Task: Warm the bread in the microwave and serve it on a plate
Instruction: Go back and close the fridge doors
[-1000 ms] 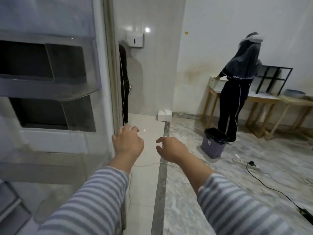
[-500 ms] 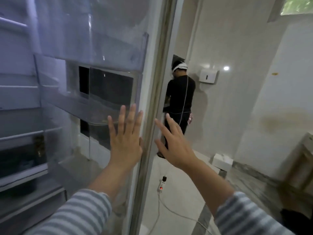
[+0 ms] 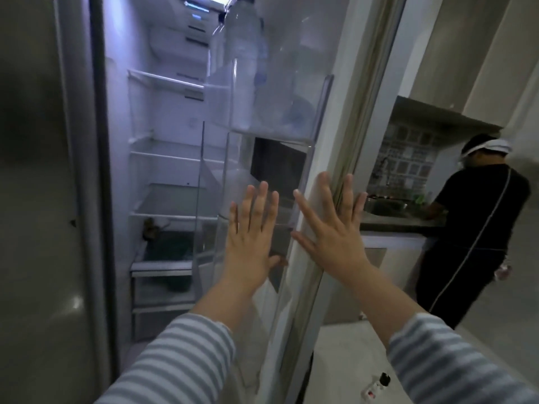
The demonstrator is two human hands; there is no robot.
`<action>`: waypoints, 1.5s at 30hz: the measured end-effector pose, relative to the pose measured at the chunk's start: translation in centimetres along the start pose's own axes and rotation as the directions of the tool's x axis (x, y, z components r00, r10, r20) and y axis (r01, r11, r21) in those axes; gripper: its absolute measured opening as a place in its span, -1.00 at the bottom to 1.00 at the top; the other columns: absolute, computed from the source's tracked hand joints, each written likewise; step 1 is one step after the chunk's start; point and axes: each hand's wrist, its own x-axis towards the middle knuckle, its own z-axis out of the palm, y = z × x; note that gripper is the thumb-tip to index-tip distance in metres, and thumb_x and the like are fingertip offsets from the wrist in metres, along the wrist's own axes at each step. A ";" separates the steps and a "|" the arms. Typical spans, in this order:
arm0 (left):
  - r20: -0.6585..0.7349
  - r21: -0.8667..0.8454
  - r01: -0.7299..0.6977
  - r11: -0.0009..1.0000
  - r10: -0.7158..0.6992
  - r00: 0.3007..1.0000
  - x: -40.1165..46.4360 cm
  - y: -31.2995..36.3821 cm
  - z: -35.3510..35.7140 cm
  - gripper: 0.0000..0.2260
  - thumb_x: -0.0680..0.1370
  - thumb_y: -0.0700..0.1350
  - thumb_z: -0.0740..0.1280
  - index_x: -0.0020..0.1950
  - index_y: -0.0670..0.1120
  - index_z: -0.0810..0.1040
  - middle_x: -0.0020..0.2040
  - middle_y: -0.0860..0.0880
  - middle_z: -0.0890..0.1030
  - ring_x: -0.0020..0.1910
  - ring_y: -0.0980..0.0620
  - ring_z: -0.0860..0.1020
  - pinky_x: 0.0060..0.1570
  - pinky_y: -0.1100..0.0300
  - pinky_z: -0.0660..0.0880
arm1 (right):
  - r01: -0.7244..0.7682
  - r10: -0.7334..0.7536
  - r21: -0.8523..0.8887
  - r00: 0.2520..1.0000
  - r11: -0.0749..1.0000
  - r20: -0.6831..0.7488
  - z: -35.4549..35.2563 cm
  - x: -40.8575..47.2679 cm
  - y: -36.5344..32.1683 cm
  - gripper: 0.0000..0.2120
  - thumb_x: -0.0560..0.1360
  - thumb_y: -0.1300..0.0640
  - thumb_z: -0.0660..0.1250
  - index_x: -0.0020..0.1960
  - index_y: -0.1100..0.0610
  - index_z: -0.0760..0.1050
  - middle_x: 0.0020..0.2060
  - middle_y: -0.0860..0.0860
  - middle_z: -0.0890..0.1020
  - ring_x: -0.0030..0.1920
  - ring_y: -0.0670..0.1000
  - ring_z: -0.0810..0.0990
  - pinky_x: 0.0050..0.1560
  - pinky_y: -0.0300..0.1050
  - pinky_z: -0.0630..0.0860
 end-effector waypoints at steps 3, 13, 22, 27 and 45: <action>-0.011 0.006 -0.003 1.000 0.003 1.000 -0.1 -0.2 -0.3 0.21 0.24 0.21 0.53 0.54 -0.07 -0.28 0.55 -0.11 -0.27 0.53 -0.17 -0.26 0.47 -0.15 -0.24 | -0.004 0.004 0.007 1.000 1.000 -0.012 0.0 0.1 -0.2 -0.29 0.52 -0.32 0.14 0.56 -0.10 0.01 0.55 0.15 -0.12 0.48 0.34 -0.25 0.36 0.52 -0.10; -0.022 0.014 -0.026 1.000 0.027 0.999 -0.5 -3.2 -1.2 0.29 0.20 0.30 0.51 0.51 -0.03 -0.40 0.54 -0.11 -0.23 0.53 -0.16 -0.23 0.48 -0.21 -0.14 | -0.044 0.044 0.023 0.999 0.999 -0.005 -1.3 1.1 -3.6 -0.27 0.51 -0.29 0.15 0.57 -0.10 -0.06 0.54 0.16 -0.11 0.44 0.34 -0.40 0.37 0.47 -0.27; 0.062 0.027 0.015 1.000 -0.016 0.998 -1.1 -10.1 -2.7 0.23 0.21 0.35 0.47 0.53 -0.07 -0.27 0.56 -0.17 -0.22 0.53 -0.17 -0.28 0.47 -0.24 -0.09 | -0.079 0.077 0.040 0.996 0.996 0.053 -3.0 4.1 -11.0 -0.21 0.51 -0.25 0.20 0.57 -0.08 -0.12 0.56 0.16 -0.16 0.50 0.34 -0.25 0.37 0.50 -0.21; 0.100 0.024 0.041 0.999 -0.043 0.994 -1.2 -15.2 -3.5 0.23 0.24 0.34 0.46 0.52 -0.04 -0.38 0.54 -0.08 -0.34 0.52 -0.12 -0.31 0.49 -0.18 -0.07 | -0.122 0.116 0.057 0.989 0.991 0.092 -3.9 6.7 -16.6 -0.15 0.48 -0.17 0.30 0.58 -0.06 -0.15 0.55 0.17 -0.23 0.49 0.31 -0.33 0.36 0.48 -0.29; -0.006 -0.048 0.191 0.980 -0.191 0.981 -5.3 -26.4 -4.7 -0.42 0.60 0.20 -0.16 0.55 0.04 -0.29 0.56 0.00 -0.28 0.52 0.02 -0.32 0.44 -0.20 -0.28 | -0.111 0.144 0.419 0.988 0.901 -0.048 -3.7 12.3 -26.5 -0.37 0.54 0.07 0.08 0.57 0.01 -0.02 0.56 0.16 -0.02 0.56 0.16 -0.10 0.49 0.27 -0.05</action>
